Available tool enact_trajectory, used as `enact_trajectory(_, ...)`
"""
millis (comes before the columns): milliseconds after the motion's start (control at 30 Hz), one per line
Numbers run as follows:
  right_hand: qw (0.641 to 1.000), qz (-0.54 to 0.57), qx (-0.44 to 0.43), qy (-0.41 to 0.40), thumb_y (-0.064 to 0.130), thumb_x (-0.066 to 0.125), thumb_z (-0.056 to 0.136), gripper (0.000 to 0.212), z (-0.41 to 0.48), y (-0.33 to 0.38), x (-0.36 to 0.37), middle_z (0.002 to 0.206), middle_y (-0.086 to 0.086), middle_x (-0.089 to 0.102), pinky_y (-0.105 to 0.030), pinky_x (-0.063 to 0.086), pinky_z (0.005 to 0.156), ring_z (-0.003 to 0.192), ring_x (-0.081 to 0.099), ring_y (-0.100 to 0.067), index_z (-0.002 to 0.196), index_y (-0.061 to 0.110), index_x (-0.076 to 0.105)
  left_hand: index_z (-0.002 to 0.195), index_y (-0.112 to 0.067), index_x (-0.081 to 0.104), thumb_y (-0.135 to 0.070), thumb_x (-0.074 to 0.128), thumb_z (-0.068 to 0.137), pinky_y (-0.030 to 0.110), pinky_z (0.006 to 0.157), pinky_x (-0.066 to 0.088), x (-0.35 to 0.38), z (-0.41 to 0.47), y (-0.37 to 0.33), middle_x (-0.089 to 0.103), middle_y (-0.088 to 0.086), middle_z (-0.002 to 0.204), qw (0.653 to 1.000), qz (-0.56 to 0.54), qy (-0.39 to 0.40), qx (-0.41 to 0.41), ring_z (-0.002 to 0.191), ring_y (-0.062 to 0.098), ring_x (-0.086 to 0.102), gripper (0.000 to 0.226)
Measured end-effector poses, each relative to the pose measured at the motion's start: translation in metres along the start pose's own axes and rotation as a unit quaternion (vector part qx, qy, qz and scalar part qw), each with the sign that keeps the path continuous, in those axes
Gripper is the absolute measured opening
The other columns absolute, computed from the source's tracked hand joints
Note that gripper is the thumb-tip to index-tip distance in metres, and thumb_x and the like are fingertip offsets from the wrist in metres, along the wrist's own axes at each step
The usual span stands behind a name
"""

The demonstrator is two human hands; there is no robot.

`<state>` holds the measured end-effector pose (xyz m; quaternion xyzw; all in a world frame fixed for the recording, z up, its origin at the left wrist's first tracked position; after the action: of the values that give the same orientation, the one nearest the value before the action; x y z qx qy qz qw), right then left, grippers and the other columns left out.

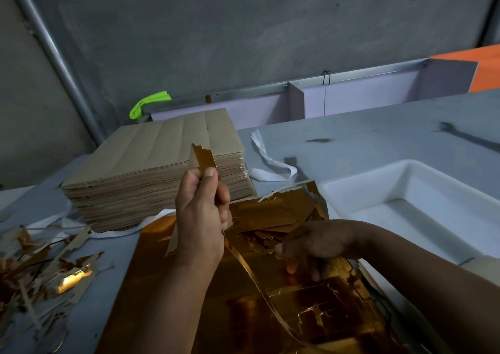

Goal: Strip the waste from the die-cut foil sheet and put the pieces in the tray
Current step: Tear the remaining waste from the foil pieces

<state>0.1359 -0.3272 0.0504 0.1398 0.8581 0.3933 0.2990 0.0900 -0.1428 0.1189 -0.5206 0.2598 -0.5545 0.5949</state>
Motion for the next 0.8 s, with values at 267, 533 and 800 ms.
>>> enact_trajectory(267, 1.0, 0.022, -0.004, 0.015, 0.049, 0.042, 0.101, 0.038, 0.0, 0.001, 0.001, 0.122, -0.01, 0.066, -0.024, 0.054, 0.061, 0.067, 0.063, -0.015, 0.124, 0.021, 0.053, 0.08, -0.019, 0.052, -0.021, 0.043, 0.104, 0.017, 0.034, 0.028, 0.02, 0.004, -0.017, 0.052, -0.004, 0.059, 0.997, -0.068, 0.008, 0.027, 0.04, 0.005, 0.037, 0.025)
enact_trajectory(533, 0.996, 0.086, -0.016, 0.028, 0.058, 0.024, 0.101, 0.061, 0.003, -0.004, -0.001, 0.11, -0.01, 0.071, -0.03, 0.055, 0.071, 0.081, 0.069, -0.021, 0.132, 0.016, 0.054, 0.082, -0.017, 0.05, -0.018, 0.043, 0.104, 0.017, 0.034, 0.027, 0.048, 0.006, -0.026, 0.051, -0.004, 0.056, 0.994, -0.097, -0.008, 0.046, 0.04, 0.005, 0.036, 0.023)
enact_trajectory(800, 0.989, 0.132, -0.036, 0.059, 0.071, 0.023, 0.089, 0.075, 0.003, -0.004, -0.001, 0.121, -0.024, 0.065, -0.042, 0.053, 0.091, 0.099, 0.067, -0.031, 0.123, 0.015, 0.06, 0.081, -0.017, 0.05, -0.018, 0.043, 0.104, 0.016, 0.035, 0.026, 0.071, 0.007, -0.023, 0.051, -0.004, 0.055, 0.991, -0.123, -0.029, 0.049, 0.038, 0.006, 0.035, 0.024)
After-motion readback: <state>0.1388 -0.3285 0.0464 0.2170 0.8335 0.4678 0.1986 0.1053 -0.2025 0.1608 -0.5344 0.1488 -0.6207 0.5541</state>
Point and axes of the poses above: each hand's wrist, its own z-axis towards the middle knuckle, its own x-axis out of the palm, y = z × x, the point moved 3 cm from there along z, towards the middle knuckle
